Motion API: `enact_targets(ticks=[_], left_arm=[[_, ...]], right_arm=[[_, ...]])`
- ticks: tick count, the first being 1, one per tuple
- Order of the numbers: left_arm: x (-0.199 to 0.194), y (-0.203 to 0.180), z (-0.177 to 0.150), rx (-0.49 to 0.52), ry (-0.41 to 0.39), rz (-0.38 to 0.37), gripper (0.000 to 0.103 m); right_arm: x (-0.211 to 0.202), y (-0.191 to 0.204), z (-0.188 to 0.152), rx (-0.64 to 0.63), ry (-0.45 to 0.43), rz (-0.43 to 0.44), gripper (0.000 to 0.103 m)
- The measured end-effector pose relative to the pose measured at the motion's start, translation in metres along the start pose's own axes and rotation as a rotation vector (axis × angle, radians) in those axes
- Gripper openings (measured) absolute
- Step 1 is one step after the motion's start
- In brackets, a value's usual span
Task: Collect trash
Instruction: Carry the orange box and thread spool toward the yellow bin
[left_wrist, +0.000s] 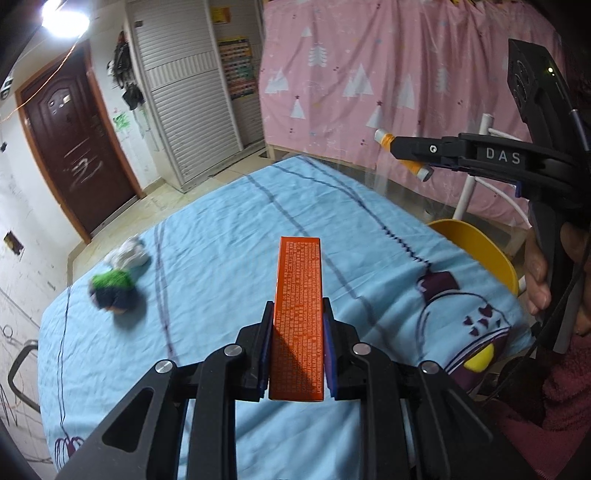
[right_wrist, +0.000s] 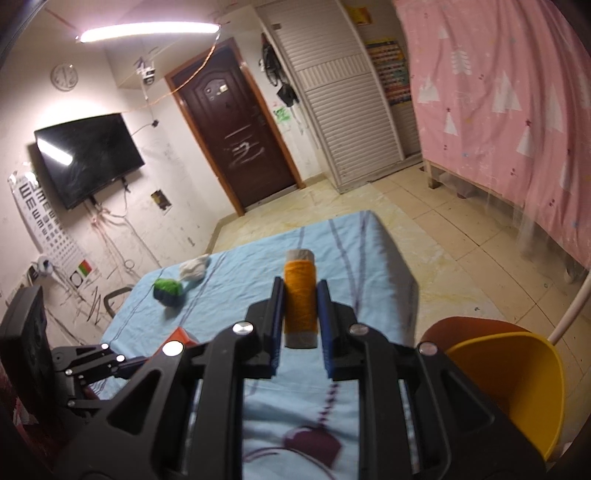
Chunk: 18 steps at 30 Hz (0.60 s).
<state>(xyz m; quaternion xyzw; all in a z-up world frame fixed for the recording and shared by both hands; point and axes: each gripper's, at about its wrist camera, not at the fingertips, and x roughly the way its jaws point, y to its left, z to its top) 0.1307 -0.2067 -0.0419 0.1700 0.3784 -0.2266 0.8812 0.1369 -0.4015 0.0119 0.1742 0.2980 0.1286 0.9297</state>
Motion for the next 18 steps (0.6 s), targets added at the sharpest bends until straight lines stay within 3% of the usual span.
enact_targets(ticks=[18], left_arm=[[0.030,-0.118,0.060,0.193,0.003,-0.116,0.014]], right_arm=[[-0.061,-0.107,-0.005,0.138,-0.095,-0.142,0.017]])
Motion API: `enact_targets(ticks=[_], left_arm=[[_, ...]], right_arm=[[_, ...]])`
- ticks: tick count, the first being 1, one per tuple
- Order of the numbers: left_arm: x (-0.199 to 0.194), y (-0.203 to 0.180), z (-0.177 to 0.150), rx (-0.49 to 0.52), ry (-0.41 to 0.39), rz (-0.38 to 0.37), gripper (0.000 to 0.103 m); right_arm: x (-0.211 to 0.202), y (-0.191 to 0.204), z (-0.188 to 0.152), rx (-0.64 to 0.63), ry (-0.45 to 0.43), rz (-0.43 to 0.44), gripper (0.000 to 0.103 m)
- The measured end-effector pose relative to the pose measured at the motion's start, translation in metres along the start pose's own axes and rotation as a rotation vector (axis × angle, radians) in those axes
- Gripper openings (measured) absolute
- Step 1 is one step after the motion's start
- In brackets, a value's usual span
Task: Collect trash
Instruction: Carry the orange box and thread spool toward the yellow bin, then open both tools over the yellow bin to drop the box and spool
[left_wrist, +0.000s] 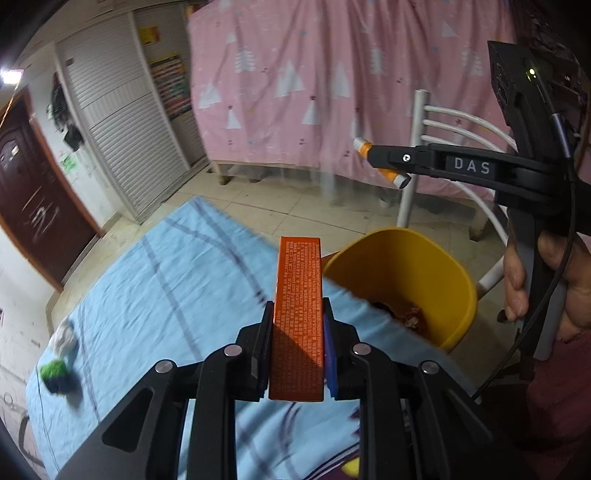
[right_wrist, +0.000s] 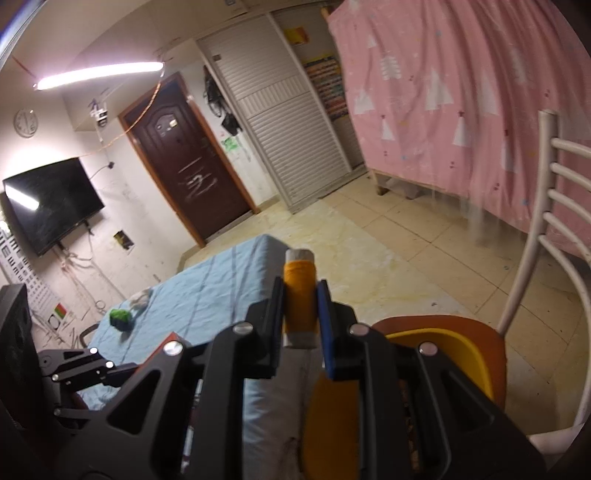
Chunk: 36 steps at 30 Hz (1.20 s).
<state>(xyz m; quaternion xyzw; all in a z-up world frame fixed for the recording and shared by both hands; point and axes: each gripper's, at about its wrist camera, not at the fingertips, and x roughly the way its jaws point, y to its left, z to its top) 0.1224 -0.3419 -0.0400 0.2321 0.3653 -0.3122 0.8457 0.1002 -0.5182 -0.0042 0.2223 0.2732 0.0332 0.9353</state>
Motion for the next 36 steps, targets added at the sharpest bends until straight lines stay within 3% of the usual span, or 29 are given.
enact_targets(ticks=[15,20,27,28,30,31,36], left_arm=[[0.048,-0.063,0.047,0.093,0.062,-0.128,0.016],[0.055,-0.065,0.051,0.080,0.084,-0.131,0.048],[0.049,-0.053,0.049,0.056,0.077,-0.118,0.050],[0.047,-0.050,0.048,0.050,0.076,-0.115,0.050],[0.044,-0.042,0.047,0.038,0.073,-0.110,0.050],[0.042,-0.038,0.046,0.031,0.070,-0.108,0.050],[0.030,-0.014,0.042,-0.012,0.049,-0.091,0.051]], right_arm=[[-0.011,-0.044,0.002,0.084,-0.020,-0.071,0.017],[-0.010,-0.050,0.001,0.103,-0.012,-0.080,0.017],[-0.006,-0.049,-0.001,0.114,-0.002,-0.089,0.017],[-0.005,-0.049,0.000,0.115,-0.001,-0.094,0.019],[-0.005,-0.050,-0.001,0.121,-0.005,-0.108,0.035],[-0.005,-0.051,-0.001,0.124,-0.006,-0.117,0.049],[-0.003,-0.048,-0.003,0.122,-0.005,-0.128,0.053]])
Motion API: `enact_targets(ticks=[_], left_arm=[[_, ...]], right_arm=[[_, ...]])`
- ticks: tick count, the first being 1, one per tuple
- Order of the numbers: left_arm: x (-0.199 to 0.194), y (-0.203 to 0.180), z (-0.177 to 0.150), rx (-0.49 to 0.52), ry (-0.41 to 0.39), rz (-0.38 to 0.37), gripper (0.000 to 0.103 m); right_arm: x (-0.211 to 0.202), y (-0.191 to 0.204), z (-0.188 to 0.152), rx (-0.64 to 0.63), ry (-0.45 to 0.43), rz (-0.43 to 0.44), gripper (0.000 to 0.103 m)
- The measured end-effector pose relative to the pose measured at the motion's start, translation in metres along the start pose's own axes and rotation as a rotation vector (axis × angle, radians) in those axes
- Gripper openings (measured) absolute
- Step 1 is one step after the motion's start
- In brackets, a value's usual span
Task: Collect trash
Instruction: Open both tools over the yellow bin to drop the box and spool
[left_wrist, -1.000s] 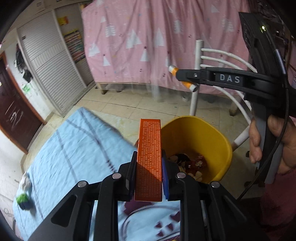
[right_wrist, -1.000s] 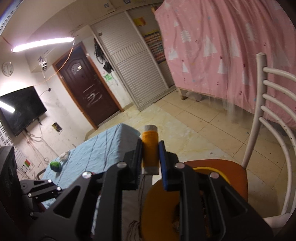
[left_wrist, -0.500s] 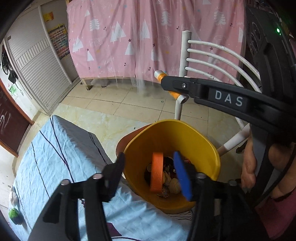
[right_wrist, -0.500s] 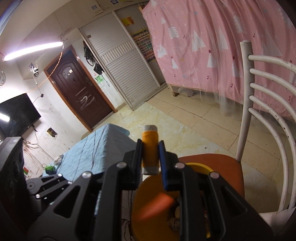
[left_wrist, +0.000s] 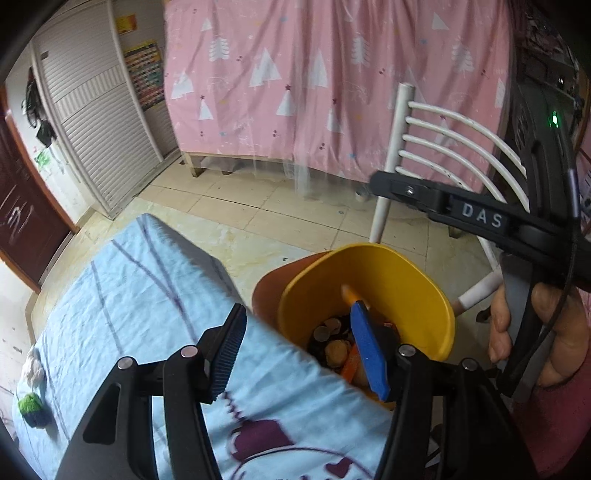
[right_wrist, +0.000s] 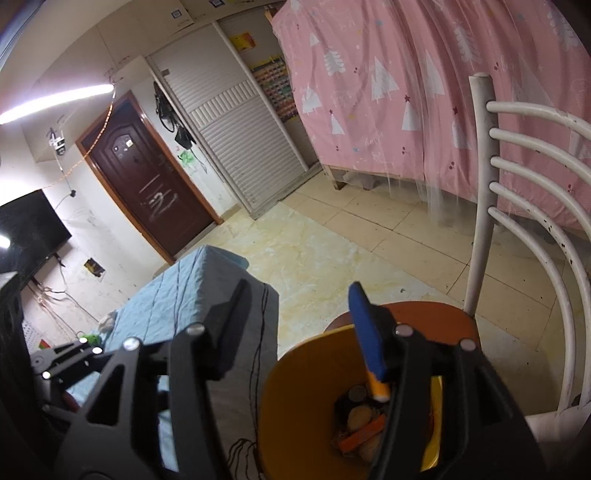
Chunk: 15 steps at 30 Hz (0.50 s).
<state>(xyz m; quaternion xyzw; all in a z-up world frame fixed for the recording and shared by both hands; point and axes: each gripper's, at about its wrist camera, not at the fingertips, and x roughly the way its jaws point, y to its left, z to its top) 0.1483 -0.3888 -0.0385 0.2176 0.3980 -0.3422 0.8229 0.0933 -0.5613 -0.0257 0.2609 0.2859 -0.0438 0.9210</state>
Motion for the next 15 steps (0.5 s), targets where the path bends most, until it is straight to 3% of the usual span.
enact_targets(ticks=[15], left_arm=[[-0.052,0.087,-0.020,-0.151,-0.086,0.097,0.054]], right_arm=[[0.031,0.084,0.002,-0.140,0.050,0.050,0.053]])
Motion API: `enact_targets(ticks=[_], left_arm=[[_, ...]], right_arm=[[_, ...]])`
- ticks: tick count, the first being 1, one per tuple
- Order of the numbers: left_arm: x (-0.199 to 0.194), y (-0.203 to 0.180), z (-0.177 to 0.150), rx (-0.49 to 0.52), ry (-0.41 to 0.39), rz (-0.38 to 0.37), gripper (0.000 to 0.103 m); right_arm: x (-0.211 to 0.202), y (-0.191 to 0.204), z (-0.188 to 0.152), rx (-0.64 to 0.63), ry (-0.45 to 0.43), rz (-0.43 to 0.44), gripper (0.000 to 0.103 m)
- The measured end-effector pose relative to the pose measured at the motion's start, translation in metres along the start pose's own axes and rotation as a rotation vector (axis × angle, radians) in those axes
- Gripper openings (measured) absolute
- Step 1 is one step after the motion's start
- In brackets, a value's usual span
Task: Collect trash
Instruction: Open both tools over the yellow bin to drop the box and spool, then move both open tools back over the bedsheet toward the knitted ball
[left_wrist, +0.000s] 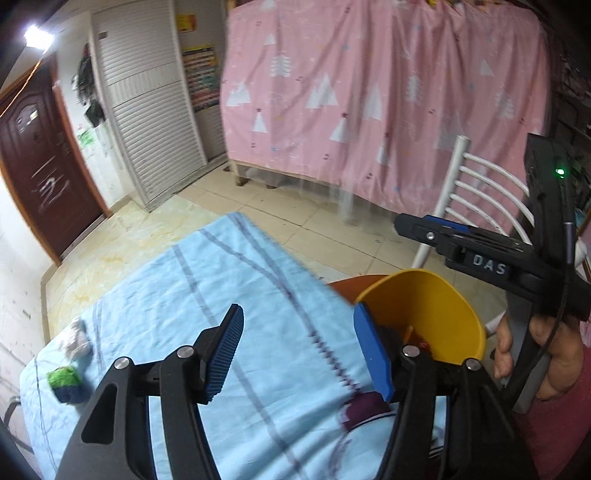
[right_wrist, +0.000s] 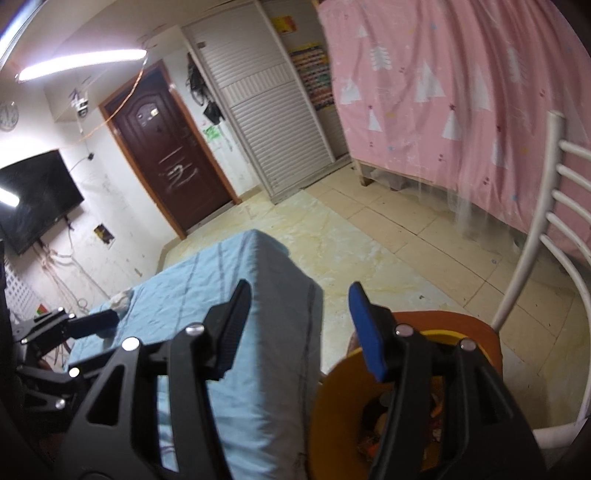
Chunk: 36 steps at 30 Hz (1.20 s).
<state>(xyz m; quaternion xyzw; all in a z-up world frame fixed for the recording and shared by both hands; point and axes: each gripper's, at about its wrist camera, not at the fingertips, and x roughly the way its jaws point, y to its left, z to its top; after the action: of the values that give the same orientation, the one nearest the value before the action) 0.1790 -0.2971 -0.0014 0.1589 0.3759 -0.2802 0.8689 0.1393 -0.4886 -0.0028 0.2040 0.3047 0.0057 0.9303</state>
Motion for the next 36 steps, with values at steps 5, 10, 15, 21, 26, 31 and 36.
enact_targets(ticks=[5,10,15,21,26,31,36], left_arm=[[-0.009,0.044,-0.008,-0.068,-0.009,0.042,0.055],[-0.017,0.085,-0.019,-0.129,-0.011,0.093,0.055],[-0.022,0.128,-0.029,-0.211,-0.004,0.132,0.055],[-0.026,0.177,-0.046,-0.294,0.013,0.174,0.056],[-0.025,0.211,-0.057,-0.363,0.028,0.216,0.056],[-0.024,0.246,-0.068,-0.435,0.043,0.250,0.056],[-0.014,0.269,-0.078,-0.487,0.074,0.252,0.056]], right_arm=[[0.015,0.037,0.006,-0.054,0.023,0.041,0.053],[0.032,0.076,0.007,-0.112,0.054,0.072,0.053],[0.049,0.111,0.006,-0.157,0.081,0.103,0.055],[0.070,0.155,0.003,-0.219,0.117,0.136,0.059],[0.086,0.189,0.002,-0.275,0.142,0.160,0.059],[0.101,0.218,0.002,-0.329,0.162,0.177,0.059],[0.115,0.232,-0.001,-0.340,0.182,0.197,0.065]])
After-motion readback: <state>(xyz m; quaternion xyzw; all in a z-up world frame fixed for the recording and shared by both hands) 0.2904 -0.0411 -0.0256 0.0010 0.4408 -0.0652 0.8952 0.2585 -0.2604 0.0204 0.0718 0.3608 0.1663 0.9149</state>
